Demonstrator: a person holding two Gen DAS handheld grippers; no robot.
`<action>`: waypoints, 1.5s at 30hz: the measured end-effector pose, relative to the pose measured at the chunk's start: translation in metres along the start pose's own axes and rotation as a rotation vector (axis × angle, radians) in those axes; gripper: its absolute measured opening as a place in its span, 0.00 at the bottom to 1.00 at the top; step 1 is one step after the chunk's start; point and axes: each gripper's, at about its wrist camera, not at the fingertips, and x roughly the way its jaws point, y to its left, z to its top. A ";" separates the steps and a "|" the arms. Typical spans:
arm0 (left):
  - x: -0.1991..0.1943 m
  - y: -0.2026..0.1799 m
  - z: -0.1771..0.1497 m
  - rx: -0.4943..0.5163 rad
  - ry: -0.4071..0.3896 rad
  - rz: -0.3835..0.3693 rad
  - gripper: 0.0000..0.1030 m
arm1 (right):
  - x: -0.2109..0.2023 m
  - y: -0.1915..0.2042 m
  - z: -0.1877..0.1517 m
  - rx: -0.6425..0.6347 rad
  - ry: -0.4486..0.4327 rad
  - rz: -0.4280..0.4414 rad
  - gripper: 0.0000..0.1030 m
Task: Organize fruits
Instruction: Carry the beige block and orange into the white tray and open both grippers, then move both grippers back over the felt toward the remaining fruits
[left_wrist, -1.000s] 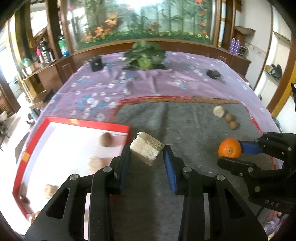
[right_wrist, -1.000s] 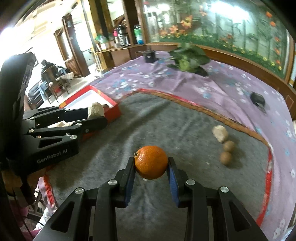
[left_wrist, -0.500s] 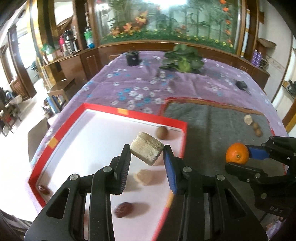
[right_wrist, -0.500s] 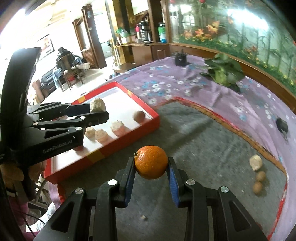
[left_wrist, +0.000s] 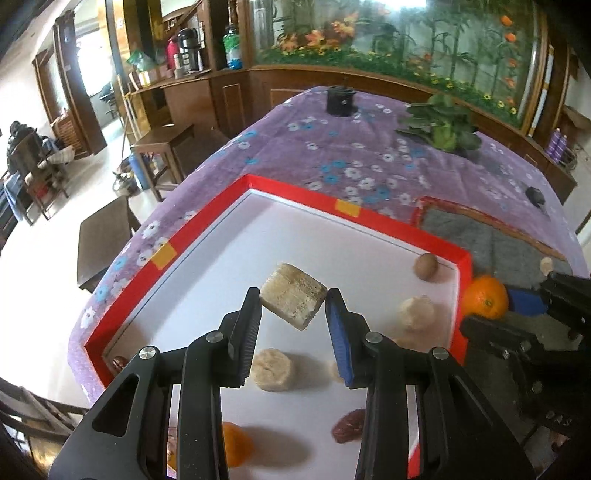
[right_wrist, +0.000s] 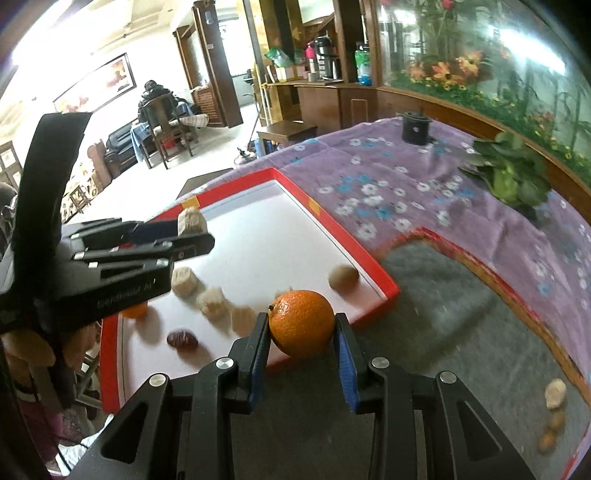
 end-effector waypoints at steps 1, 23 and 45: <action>0.002 0.002 0.000 -0.005 0.005 0.005 0.34 | 0.006 0.001 0.004 0.002 0.004 0.005 0.32; 0.036 0.013 0.011 -0.062 0.079 0.052 0.34 | 0.069 -0.003 0.025 0.023 0.099 0.032 0.32; -0.005 -0.033 0.010 -0.036 -0.001 0.002 0.60 | -0.030 -0.026 -0.027 0.119 -0.025 0.031 0.49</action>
